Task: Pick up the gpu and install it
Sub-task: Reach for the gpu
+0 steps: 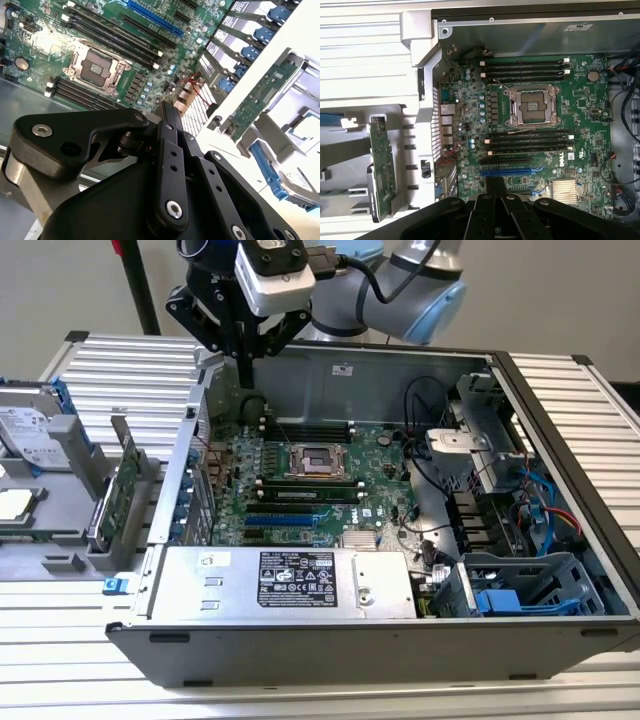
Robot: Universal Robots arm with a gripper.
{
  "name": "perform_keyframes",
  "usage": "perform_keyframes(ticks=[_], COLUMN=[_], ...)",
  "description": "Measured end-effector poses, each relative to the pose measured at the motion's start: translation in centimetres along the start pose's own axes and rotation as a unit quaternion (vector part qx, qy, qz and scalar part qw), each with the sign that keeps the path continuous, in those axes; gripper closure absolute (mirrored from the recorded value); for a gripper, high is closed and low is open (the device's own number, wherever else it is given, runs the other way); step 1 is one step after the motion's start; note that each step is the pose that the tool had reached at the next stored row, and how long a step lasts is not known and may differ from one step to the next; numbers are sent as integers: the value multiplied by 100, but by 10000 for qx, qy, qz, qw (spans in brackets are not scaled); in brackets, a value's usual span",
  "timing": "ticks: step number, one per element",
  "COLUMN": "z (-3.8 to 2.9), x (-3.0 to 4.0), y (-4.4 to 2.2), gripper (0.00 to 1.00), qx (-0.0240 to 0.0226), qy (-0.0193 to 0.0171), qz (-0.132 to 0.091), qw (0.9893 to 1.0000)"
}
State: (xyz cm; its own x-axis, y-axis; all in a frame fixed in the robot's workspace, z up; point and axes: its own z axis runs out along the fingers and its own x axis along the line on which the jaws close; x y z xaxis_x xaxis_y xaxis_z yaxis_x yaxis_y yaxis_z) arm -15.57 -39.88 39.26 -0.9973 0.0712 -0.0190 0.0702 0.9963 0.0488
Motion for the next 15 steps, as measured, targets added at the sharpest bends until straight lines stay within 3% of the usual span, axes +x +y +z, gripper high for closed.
perform_keyframes(ticks=[15], z=[-3], x=[132], y=[-9], gripper=[100], qx=[0], qy=[0], qz=[0], qw=[10000])
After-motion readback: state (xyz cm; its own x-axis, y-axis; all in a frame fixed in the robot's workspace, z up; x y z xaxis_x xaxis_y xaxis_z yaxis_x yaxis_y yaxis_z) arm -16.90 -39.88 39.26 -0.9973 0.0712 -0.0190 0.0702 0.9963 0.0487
